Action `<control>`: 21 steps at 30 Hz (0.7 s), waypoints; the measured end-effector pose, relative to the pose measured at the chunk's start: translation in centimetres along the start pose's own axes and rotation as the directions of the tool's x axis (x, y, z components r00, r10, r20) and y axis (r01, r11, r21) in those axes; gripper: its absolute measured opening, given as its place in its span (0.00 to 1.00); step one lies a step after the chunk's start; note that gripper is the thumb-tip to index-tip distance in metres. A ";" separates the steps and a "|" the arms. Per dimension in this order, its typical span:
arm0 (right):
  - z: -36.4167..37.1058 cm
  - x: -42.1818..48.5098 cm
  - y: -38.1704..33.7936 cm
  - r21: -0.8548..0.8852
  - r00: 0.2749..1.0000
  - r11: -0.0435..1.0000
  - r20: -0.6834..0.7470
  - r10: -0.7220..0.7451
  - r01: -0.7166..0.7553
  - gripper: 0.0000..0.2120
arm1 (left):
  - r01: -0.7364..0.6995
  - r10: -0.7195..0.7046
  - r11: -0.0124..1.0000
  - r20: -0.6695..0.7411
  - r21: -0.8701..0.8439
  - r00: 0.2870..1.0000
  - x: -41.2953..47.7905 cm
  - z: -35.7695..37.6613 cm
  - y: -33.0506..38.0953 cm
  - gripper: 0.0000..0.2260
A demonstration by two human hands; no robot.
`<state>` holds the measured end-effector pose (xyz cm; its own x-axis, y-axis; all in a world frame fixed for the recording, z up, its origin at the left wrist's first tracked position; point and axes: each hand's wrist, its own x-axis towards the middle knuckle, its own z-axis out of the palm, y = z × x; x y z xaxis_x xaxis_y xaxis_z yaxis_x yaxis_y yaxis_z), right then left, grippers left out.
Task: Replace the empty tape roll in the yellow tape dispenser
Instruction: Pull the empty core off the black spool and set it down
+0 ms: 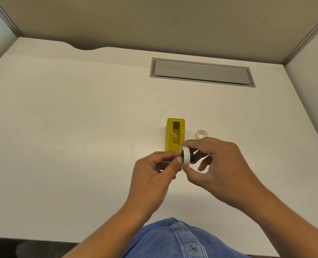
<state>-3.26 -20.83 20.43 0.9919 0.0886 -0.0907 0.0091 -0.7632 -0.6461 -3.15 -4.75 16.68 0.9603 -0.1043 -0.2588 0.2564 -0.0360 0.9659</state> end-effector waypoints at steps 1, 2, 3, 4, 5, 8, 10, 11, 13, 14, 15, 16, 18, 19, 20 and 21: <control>-0.1 0.0 -0.1 0.019 1.000 1.000 -0.008 -0.006 0.006 0.22 | -0.008 0.008 1.000 -0.001 -0.002 1.000 -0.1 0.0 0.2 0.06; -0.1 -0.1 -0.2 0.038 1.000 0.999 -0.013 -0.011 0.011 0.22 | -0.012 0.012 1.000 -0.005 -0.010 1.000 -0.2 0.0 0.4 0.06; -0.2 -0.1 -0.3 0.058 1.000 0.998 -0.015 -0.011 0.012 0.22 | -0.018 0.017 1.000 -0.009 -0.022 1.000 -0.3 -0.1 0.6 0.06; -0.2 -0.2 -0.4 0.077 1.000 0.997 -0.016 -0.010 0.011 0.21 | -0.024 0.023 0.999 -0.011 -0.033 1.000 -0.4 -0.1 0.7 0.06; -0.2 -0.2 -0.4 0.095 1.000 0.995 -0.014 -0.006 0.007 0.21 | -0.033 0.032 0.999 -0.015 -0.034 0.999 -0.4 -0.1 0.8 0.07; -0.3 -0.5 -0.6 0.132 1.000 0.991 -0.008 -0.013 0.014 0.20 | -0.057 0.057 0.998 -0.018 -0.011 0.998 -0.5 -0.2 1.1 0.08; -0.4 -0.7 -0.5 0.136 1.000 0.991 -0.017 -0.019 0.021 0.20 | -0.062 0.062 0.998 -0.004 -0.009 0.998 -0.5 -0.2 1.2 0.08; -0.5 -0.7 -0.5 0.132 1.000 0.991 -0.021 -0.017 0.020 0.20 | -0.061 0.061 0.998 -0.001 -0.010 0.998 -0.5 -0.2 1.3 0.08; -0.6 -0.8 -0.5 0.126 1.000 0.992 -0.023 -0.011 0.013 0.21 | -0.062 0.062 0.998 -0.006 -0.008 0.998 -0.5 -0.1 1.3 0.08; -0.6 -0.8 -0.4 0.125 1.000 0.992 -0.024 -0.008 0.011 0.21 | -0.061 0.061 0.998 -0.009 -0.007 0.998 -0.5 -0.1 1.3 0.08; -0.6 -0.9 -0.4 0.127 1.000 0.992 -0.025 -0.005 0.009 0.21 | -0.059 0.059 0.998 -0.010 -0.004 0.998 -0.5 0.0 1.3 0.07; -0.7 -0.9 -0.4 0.132 1.000 0.991 -0.028 -0.003 0.006 0.21 | -0.058 0.058 0.998 -0.010 -0.002 0.998 -0.5 0.0 1.3 0.07; -0.7 -1.0 -0.3 0.140 0.999 0.990 -0.038 0.002 0.003 0.21 | -0.066 0.066 0.998 -0.003 0.003 0.998 -0.5 0.1 1.2 0.06; -0.7 -1.0 -0.2 0.140 0.999 0.990 -0.042 0.003 0.003 0.21 | -0.077 0.077 0.997 0.002 0.018 0.997 -0.4 0.1 1.2 0.06; -0.7 -1.0 -0.2 0.140 0.999 0.990 -0.043 0.003 0.003 0.21 | -0.089 0.089 0.995 0.006 0.043 0.996 -0.4 0.1 1.1 0.06; -0.7 -1.1 -0.2 0.141 0.999 0.990 -0.042 0.005 0.001 0.21 | -0.100 0.100 0.992 0.008 0.073 0.995 -0.4 0.1 1.0 0.05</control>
<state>-4.23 -21.19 21.16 0.9964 0.0577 -0.0615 -0.0076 -0.6649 -0.7469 -3.27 -4.89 17.79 0.9801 -0.1158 -0.1613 0.1503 -0.0982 0.9837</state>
